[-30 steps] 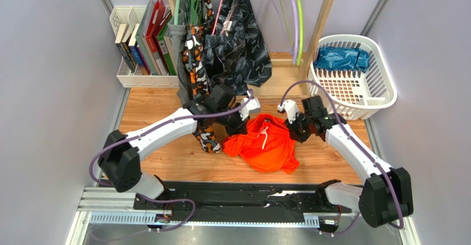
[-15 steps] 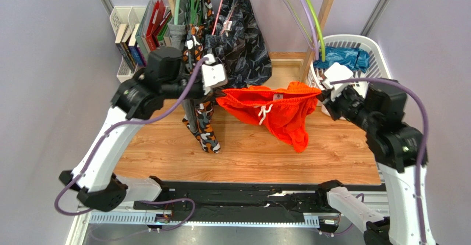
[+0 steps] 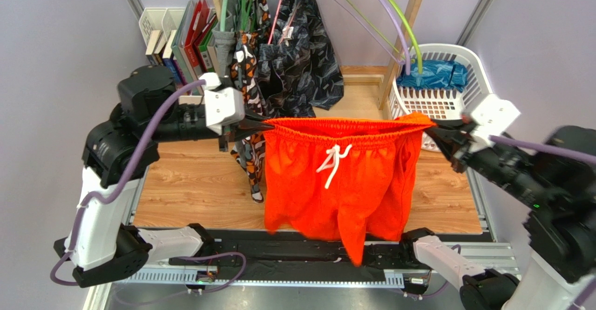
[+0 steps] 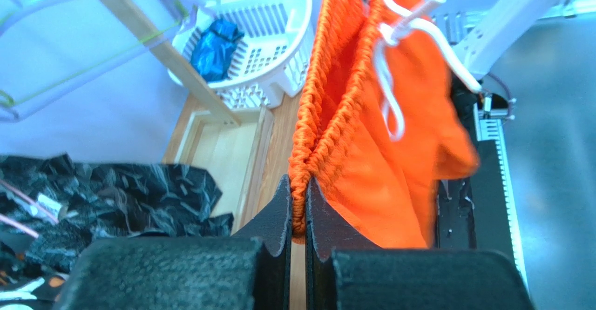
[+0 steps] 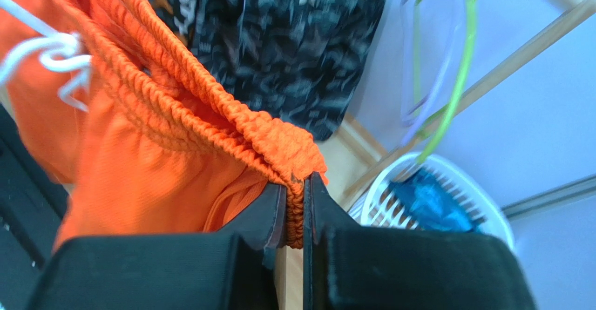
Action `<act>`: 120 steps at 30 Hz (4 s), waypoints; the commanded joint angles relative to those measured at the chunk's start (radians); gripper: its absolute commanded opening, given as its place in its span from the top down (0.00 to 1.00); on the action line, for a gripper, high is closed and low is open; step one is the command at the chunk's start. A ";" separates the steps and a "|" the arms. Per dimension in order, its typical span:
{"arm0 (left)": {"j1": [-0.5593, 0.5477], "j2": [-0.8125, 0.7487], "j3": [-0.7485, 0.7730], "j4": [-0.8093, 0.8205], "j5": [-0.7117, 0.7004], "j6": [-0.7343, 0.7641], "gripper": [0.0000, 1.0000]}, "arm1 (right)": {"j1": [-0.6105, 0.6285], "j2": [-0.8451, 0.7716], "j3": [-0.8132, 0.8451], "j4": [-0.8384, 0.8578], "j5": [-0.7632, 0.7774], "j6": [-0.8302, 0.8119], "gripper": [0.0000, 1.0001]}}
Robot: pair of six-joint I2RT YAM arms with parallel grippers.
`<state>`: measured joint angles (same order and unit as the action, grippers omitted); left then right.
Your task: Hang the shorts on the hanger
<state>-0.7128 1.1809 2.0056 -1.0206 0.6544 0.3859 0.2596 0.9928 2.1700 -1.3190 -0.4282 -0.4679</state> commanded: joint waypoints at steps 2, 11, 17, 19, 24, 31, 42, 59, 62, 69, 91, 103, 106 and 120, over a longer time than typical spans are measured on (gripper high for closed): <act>0.062 0.071 -0.134 -0.043 -0.122 -0.016 1.00 | -0.006 -0.107 -0.492 0.093 0.158 -0.072 1.00; 0.182 0.212 -0.361 0.233 -0.131 0.038 1.00 | -0.019 0.007 -0.790 0.471 0.171 -0.150 1.00; 0.205 0.230 -0.266 0.304 -0.167 0.077 1.00 | -0.104 0.106 -0.632 0.468 0.125 -0.179 1.00; 0.205 0.217 -0.263 0.292 -0.153 0.117 1.00 | -0.106 0.090 -0.645 0.433 0.108 -0.192 1.00; 0.202 0.151 -0.433 0.196 0.020 0.186 1.00 | -0.103 -0.014 -0.782 0.301 -0.030 -0.224 1.00; 0.144 0.017 -0.717 0.005 0.074 0.320 1.00 | -0.095 -0.166 -0.984 -0.047 -0.076 -0.377 1.00; 0.128 0.169 -0.961 0.383 0.002 -0.036 1.00 | -0.092 -0.096 -1.401 0.318 0.006 -0.382 1.00; 0.024 0.148 -1.033 0.445 -0.174 -0.002 0.13 | -0.043 -0.241 -1.310 0.187 0.100 -0.281 0.23; 0.026 -0.042 -1.036 0.415 -0.180 -0.042 0.01 | -0.043 -0.310 -1.204 0.121 0.115 -0.188 0.19; 0.027 -0.217 -0.822 0.277 -0.220 -0.134 0.01 | -0.043 -0.228 -0.812 0.118 0.042 0.060 0.00; 0.180 -0.279 -0.679 0.399 -0.285 -0.278 0.01 | -0.022 0.457 0.048 0.575 0.178 0.893 0.21; 0.180 -0.262 -0.650 0.404 -0.295 -0.269 0.01 | -0.100 0.581 -0.038 0.777 0.241 1.110 0.47; 0.181 -0.259 -0.653 0.406 -0.295 -0.266 0.01 | -0.114 0.619 -0.039 0.825 0.191 1.146 0.53; 0.180 -0.267 -0.671 0.386 -0.323 -0.223 0.01 | -0.114 0.768 0.039 0.949 0.069 1.247 0.55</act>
<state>-0.5358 0.9245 1.3197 -0.6472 0.3435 0.1440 0.1436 1.7485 2.1620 -0.4488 -0.3233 0.7376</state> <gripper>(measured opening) 0.992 0.458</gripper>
